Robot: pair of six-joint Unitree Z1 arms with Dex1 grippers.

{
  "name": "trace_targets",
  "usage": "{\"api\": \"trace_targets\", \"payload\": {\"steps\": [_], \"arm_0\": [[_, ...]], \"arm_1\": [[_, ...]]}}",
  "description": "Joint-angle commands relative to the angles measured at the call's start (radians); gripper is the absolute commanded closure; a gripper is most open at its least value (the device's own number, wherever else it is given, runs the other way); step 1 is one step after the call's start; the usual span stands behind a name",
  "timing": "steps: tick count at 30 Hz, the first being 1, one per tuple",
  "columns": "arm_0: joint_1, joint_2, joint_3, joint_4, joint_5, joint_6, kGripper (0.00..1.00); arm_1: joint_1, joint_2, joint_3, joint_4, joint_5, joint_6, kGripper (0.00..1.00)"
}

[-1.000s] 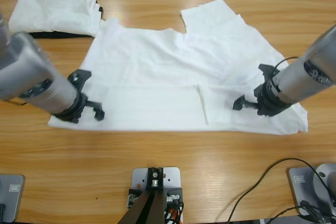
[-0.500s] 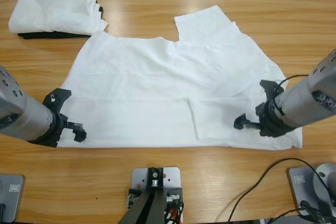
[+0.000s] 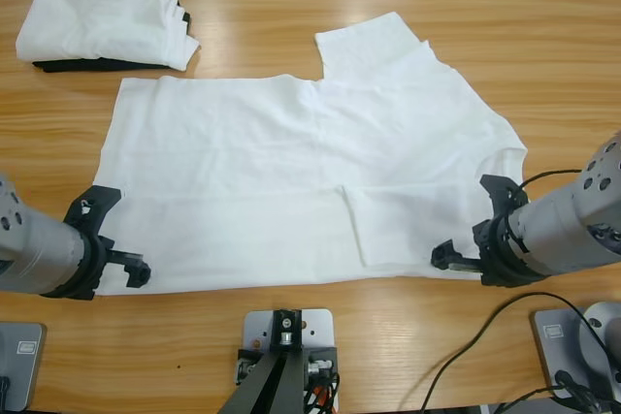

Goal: Fold clothes

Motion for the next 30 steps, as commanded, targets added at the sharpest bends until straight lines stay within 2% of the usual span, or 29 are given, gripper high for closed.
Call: {"api": "trace_targets", "payload": {"steps": [1, 3, 6, 12, 20, 30], "arm_0": [[-0.011, -0.051, 0.053, 0.047, -0.018, -0.059, 0.000], [-0.011, -0.078, 0.052, 0.048, -0.010, -0.070, 0.000], [-0.011, -0.106, 0.035, 0.042, 0.034, -0.084, 0.004], [-0.010, -0.067, -0.010, -0.009, 0.067, -0.139, 0.004], [-0.012, 0.054, -0.002, -0.081, 0.066, -0.181, 0.000], [-0.021, 0.049, 0.045, -0.110, 0.053, -0.203, 0.000]], "arm_1": [[0.045, -0.080, 0.025, 0.051, -0.010, 0.042, 0.034], [0.054, -0.164, 0.011, 0.125, -0.096, 0.013, 0.032], [0.054, -0.263, -0.036, 0.138, -0.151, -0.081, 0.040], [0.054, -0.188, 0.020, -0.067, -0.178, -0.112, 0.046], [0.054, -0.079, 0.084, -0.170, -0.157, -0.101, 0.042], [0.054, 0.026, 0.089, -0.185, -0.121, -0.038, 0.046]]}}
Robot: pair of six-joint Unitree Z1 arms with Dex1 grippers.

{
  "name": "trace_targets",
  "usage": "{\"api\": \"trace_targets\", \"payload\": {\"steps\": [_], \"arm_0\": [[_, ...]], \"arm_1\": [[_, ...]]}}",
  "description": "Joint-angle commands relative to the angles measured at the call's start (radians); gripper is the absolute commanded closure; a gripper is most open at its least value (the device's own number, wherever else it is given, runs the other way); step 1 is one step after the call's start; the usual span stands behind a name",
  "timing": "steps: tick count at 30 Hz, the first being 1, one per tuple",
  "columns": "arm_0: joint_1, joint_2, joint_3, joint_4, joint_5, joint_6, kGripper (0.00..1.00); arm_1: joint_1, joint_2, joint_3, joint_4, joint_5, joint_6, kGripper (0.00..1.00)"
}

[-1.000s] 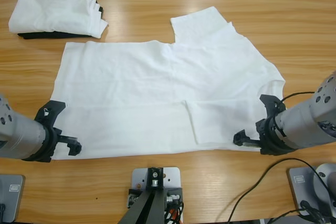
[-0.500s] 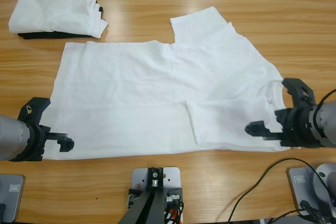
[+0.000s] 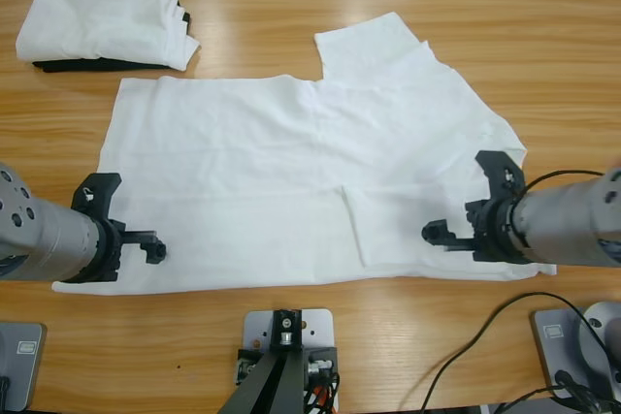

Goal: Fold clothes

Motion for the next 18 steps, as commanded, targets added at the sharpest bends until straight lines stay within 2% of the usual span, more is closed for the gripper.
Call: {"api": "trace_targets", "payload": {"steps": [1, 8, 18], "arm_0": [[-0.023, 0.036, 0.053, -0.021, -0.002, -0.034, 0.000], [-0.112, 0.033, 0.117, -0.023, -0.037, -0.105, 0.000], [-0.116, -0.029, 0.146, 0.015, -0.037, -0.111, 0.000]], "arm_1": [[0.012, 0.082, 0.025, -0.011, 0.039, 0.050, 0.046], [0.055, 0.083, 0.037, 0.011, 0.088, 0.112, 0.049], [0.056, 0.054, 0.029, 0.156, 0.131, 0.122, 0.095]]}}
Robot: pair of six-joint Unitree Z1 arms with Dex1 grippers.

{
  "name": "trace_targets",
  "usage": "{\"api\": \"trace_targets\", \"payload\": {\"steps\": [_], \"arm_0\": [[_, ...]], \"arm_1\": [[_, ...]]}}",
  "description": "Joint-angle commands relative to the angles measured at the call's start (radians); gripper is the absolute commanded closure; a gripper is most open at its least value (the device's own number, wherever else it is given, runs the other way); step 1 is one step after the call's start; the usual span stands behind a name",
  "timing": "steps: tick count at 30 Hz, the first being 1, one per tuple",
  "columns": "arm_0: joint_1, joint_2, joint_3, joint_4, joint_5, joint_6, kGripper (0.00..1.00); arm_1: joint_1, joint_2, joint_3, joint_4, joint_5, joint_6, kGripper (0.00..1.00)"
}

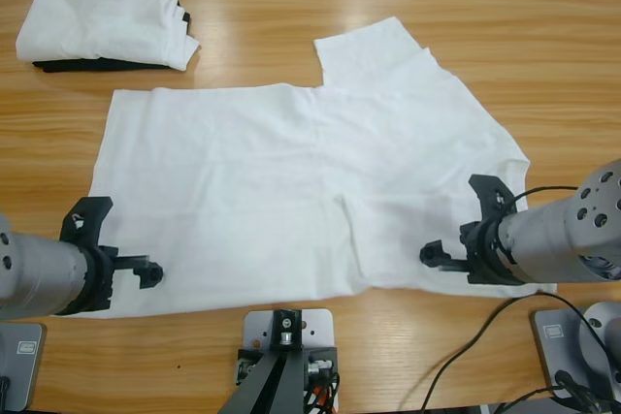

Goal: Fold clothes

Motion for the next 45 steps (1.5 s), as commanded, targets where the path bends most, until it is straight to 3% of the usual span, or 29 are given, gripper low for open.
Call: {"api": "trace_targets", "payload": {"steps": [1, 6, 9, 13, 15, 18, 21, 25, 27, 32, 39, 41, 45], "arm_0": [[-0.015, 0.019, 0.068, 0.048, -0.018, -0.002, 0.000], [-0.015, 0.006, 0.063, 0.061, -0.017, -0.007, 0.000], [-0.015, -0.066, 0.042, 0.107, -0.011, -0.007, 0.000], [0.017, -0.290, -0.044, 0.199, 0.043, 0.012, 0.000], [0.112, -0.379, -0.085, 0.212, 0.048, 0.092, 0.000], [0.287, -0.440, -0.144, 0.210, 0.041, 0.238, 0.000], [0.487, -0.438, -0.177, 0.190, -0.008, 0.370, 0.000], [0.698, -0.382, -0.207, 0.098, -0.142, 0.496, 0.000], [0.775, -0.329, -0.239, 0.031, -0.256, 0.586, 0.000], [0.972, -0.124, -0.319, -0.075, -0.559, 0.814, 0.002], [1.182, 0.105, -0.444, 0.045, -0.585, 1.101, 0.024], [1.202, 0.165, -0.499, 0.107, -0.585, 1.170, 0.103], [1.225, 0.286, -0.559, 0.155, -0.581, 1.225, 0.099]], "arm_1": [[0.015, 0.011, 0.022, 0.121, 0.045, 0.007, 0.094], [0.018, -0.004, 0.021, 0.135, 0.028, 0.006, 0.087], [0.020, -0.129, 0.004, 0.184, -0.021, 0.003, 0.041], [0.018, -0.353, -0.204, 0.408, -0.121, -0.119, 0.032], [-0.067, -0.418, -0.298, 0.420, -0.110, -0.275, 0.049], [-0.316, -0.416, -0.373, 0.410, 0.046, -0.519, 0.092], [-0.581, -0.300, -0.456, 0.394, 0.210, -0.727, 0.096], [-0.646, -0.055, -0.681, 0.405, 0.286, -0.995, 0.089], [-0.695, 0.054, -0.790, 0.424, 0.338, -1.033, 0.167], [-0.816, 0.272, -1.026, 0.504, 0.499, -1.105, 0.220], [-0.861, 0.457, -1.244, 0.588, 0.512, -1.114, 0.216], [-0.876, 0.492, -1.277, 0.603, 0.513, -1.121, 0.216], [-0.890, 0.550, -1.311, 0.619, 0.512, -1.135, 0.216]]}}
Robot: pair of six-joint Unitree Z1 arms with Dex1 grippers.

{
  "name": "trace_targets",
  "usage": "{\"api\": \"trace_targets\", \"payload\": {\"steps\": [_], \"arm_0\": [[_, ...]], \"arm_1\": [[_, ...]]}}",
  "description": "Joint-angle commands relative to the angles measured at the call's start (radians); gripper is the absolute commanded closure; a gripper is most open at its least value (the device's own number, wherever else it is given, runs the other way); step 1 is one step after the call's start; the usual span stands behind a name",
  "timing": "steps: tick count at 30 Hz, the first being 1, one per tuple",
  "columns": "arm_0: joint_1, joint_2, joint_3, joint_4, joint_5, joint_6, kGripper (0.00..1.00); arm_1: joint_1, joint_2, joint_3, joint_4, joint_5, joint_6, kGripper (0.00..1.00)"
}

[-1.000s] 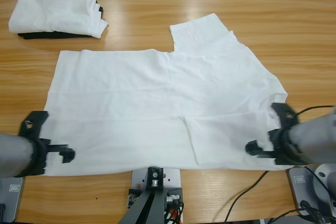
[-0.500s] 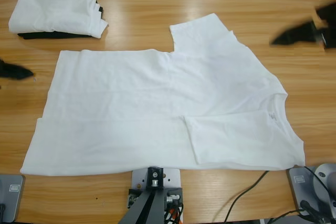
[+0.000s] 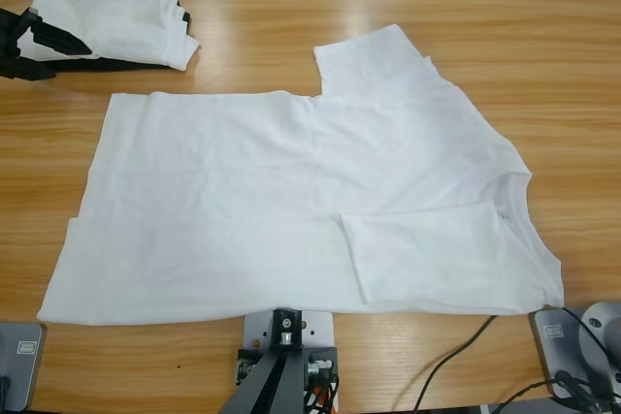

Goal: Fold clothes

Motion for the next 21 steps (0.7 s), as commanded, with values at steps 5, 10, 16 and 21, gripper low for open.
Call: {"api": "trace_targets", "payload": {"steps": [5, 10, 16, 21], "arm_0": [[0.076, 0.366, -0.184, 0.178, -0.010, 0.139, 0.059], [0.080, 0.412, -0.264, 0.195, -0.012, 0.156, 0.006], [0.054, 0.478, -0.327, 0.242, -0.007, 0.176, 0.009], [0.004, 0.524, -0.321, 0.252, -0.002, 0.177, 0.009]], "arm_1": [[-0.050, 0.215, -0.084, 0.044, 0.017, -0.039, 0.216], [-0.051, 0.256, -0.113, 0.049, 0.019, -0.042, 0.216], [-0.053, 0.282, -0.132, 0.053, 0.019, -0.042, 0.216], [-0.056, 0.301, -0.150, 0.061, 0.019, -0.043, 0.216]]}}
